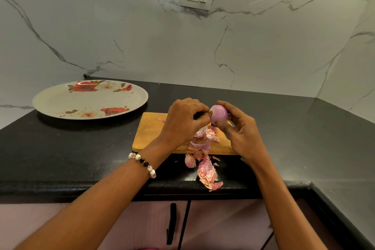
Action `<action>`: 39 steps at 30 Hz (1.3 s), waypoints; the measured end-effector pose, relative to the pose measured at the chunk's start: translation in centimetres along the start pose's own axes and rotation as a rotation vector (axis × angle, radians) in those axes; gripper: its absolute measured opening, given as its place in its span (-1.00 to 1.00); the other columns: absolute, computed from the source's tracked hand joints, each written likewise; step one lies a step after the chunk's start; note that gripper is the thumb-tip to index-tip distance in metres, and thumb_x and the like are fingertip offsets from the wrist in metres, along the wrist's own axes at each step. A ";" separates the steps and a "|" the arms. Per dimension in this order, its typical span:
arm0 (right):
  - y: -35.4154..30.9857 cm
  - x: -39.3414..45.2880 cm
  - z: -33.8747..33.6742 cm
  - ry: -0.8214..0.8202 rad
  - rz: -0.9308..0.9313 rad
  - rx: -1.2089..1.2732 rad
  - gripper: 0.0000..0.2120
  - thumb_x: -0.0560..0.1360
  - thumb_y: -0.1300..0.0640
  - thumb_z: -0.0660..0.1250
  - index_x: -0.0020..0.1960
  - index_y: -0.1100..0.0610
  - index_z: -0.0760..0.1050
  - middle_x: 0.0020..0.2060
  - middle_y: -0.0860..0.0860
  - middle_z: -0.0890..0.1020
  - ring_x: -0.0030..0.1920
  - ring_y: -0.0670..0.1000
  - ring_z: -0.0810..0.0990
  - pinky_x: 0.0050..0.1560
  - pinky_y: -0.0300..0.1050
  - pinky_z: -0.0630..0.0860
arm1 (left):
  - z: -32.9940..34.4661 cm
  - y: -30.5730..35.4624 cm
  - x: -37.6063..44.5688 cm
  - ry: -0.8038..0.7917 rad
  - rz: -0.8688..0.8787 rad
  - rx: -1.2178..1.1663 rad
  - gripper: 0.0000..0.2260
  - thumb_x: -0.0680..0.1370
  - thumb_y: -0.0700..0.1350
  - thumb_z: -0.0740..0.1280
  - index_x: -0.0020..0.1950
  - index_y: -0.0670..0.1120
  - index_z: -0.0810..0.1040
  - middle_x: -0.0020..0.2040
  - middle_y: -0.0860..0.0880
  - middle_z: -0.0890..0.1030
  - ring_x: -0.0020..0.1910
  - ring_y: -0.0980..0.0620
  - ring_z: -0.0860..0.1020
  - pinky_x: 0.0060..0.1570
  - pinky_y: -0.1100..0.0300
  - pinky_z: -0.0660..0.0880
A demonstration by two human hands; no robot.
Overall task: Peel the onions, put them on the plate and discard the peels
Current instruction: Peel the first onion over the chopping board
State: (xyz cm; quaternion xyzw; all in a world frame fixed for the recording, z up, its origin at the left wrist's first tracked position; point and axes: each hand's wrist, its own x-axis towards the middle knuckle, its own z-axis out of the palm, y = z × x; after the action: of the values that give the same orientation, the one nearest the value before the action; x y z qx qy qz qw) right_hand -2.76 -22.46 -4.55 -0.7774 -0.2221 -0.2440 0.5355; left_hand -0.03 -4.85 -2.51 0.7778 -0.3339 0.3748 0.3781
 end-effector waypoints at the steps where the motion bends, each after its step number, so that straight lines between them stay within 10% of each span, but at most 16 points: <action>1: 0.3 0.0 0.0 0.011 -0.015 -0.059 -0.56 0.49 0.25 0.43 0.35 0.11 0.45 0.20 0.11 0.58 0.18 0.02 0.58 0.12 -0.30 0.53 | 0.0 0.1 0.0 -0.011 -0.003 -0.012 -0.85 0.43 -0.10 0.37 -0.15 -0.13 0.69 -0.30 0.01 0.65 -0.35 0.12 0.51 -0.31 0.13 0.52; 4: 0.7 0.2 0.0 0.051 -0.043 -0.208 -0.54 0.49 0.33 0.44 0.35 0.18 0.46 0.18 0.13 0.57 0.11 -0.02 0.55 0.06 -0.41 0.49 | -0.2 0.6 -0.1 -0.012 -0.042 -0.104 -0.88 0.43 -0.13 0.38 -0.14 -0.14 0.69 -0.28 0.05 0.64 -0.34 0.18 0.52 -0.28 0.37 0.48; 9: 0.7 0.3 -0.3 0.094 0.051 -0.023 -0.53 0.48 0.12 0.40 0.37 0.15 0.46 0.19 0.10 0.60 0.19 0.09 0.60 0.21 -0.07 0.56 | -0.3 0.0 -0.1 0.044 -0.119 -0.091 -0.94 0.48 -0.22 0.43 -0.09 -0.17 0.68 -0.23 -0.05 0.67 -0.31 0.19 0.55 -0.23 0.47 0.47; 14: -0.3 0.3 0.0 0.128 0.193 0.257 -0.52 0.49 0.05 0.28 0.36 0.22 0.44 0.16 0.18 0.62 0.04 0.11 0.70 0.07 -0.10 0.64 | 0.3 -0.4 -0.4 0.024 0.017 0.106 -0.81 0.47 -0.15 0.39 0.06 -0.12 0.67 -0.14 -0.07 0.70 -0.20 -0.01 0.63 -0.17 -0.07 0.57; 27: 0.5 0.0 0.2 0.046 0.110 -0.030 -0.44 0.45 -0.16 0.36 0.36 0.10 0.47 0.19 0.10 0.63 0.19 0.11 0.63 0.19 0.19 0.58 | 0.3 -0.1 -0.3 -0.015 -0.008 0.074 -0.72 0.46 0.04 0.36 -0.01 -0.13 0.69 -0.17 -0.07 0.70 -0.23 0.02 0.63 -0.19 -0.06 0.58; 39: 0.0 0.0 0.4 0.095 0.032 -0.087 -0.51 0.40 -0.03 0.45 0.28 0.08 0.51 0.11 0.03 0.64 0.11 0.02 0.64 0.15 -0.01 0.62 | 0.8 -0.1 -0.4 -0.011 -0.086 0.052 -0.86 0.48 -0.08 0.38 -0.13 -0.14 0.65 -0.25 -0.05 0.66 -0.28 0.06 0.57 -0.16 -0.11 0.56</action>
State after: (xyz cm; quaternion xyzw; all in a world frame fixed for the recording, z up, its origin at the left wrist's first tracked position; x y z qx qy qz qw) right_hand -2.73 -22.11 -4.65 -0.7908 -0.1731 -0.2817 0.5150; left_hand 0.07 -5.35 -3.24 0.8030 -0.2924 0.3627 0.3717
